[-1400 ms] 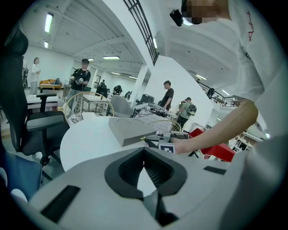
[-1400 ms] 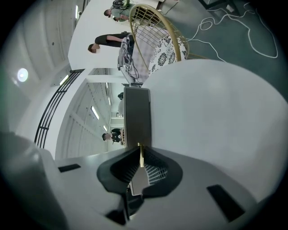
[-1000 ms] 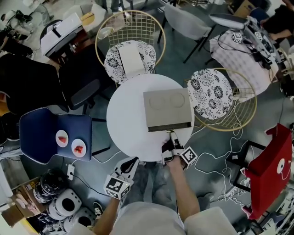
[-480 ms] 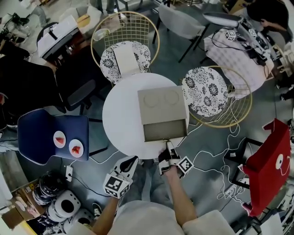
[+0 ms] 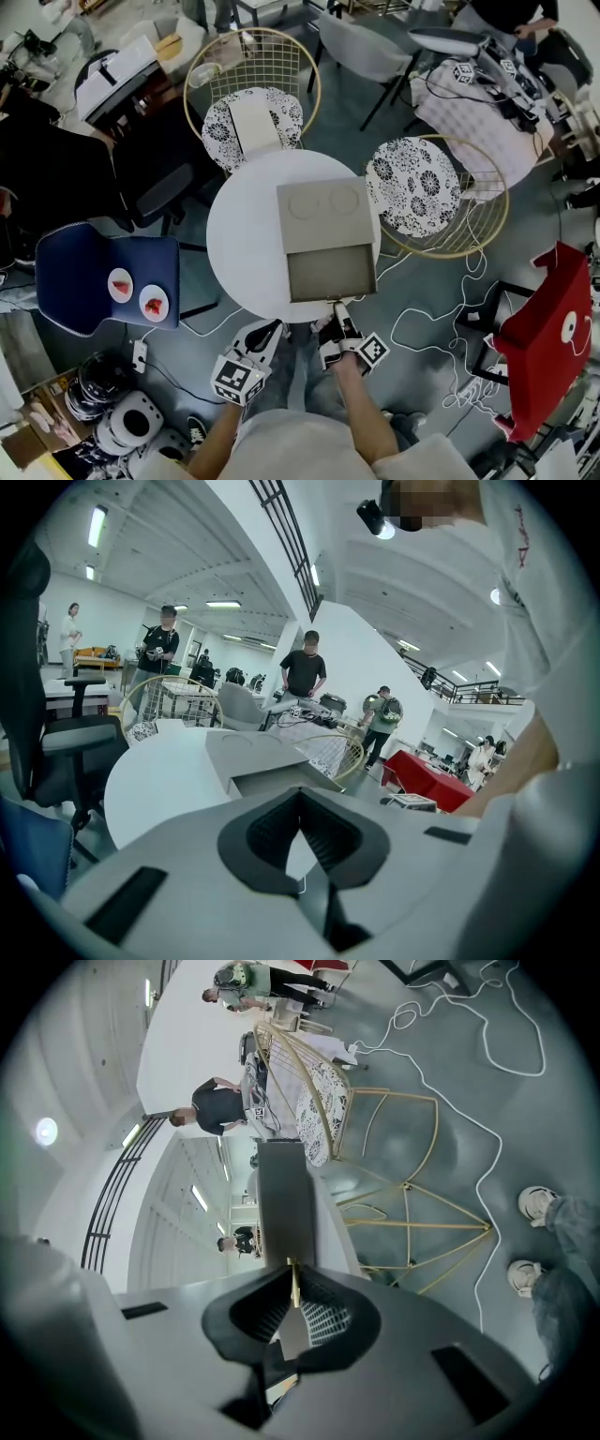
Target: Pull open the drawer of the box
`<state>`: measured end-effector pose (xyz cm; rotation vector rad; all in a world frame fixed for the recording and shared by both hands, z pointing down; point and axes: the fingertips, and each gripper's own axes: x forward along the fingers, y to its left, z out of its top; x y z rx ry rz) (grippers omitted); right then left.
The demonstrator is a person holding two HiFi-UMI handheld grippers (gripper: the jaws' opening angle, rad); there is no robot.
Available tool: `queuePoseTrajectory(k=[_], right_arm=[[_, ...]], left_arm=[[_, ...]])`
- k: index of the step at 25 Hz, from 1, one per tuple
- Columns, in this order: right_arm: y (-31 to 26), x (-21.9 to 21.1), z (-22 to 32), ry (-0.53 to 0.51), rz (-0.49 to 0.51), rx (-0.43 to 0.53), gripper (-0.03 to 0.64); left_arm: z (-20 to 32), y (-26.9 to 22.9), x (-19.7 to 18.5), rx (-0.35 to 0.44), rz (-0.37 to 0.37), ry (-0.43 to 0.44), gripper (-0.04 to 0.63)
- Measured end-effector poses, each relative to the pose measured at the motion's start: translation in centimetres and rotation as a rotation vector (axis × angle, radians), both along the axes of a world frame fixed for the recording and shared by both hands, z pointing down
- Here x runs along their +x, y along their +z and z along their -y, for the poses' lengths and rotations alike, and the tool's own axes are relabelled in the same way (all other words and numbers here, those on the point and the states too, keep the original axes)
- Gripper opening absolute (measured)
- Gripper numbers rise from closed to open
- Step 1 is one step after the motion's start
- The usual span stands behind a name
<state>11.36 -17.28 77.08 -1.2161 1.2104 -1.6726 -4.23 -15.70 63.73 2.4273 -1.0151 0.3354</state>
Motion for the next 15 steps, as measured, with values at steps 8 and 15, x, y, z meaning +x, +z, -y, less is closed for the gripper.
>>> queuePoseTrajectory(k=[8, 15], right_arm=[[0.5, 0.7, -1.5, 0.007, 0.001, -0.014, 0.037], [0.9, 0.8, -2.1, 0.005, 0.014, -0.033, 0.037]], left_arm=[[-0.7, -0.2, 0.1, 0.003, 0.003, -0.002, 0.012], [-1.0, -0.4, 0.3, 0.004, 0.004, -0.005, 0.012]])
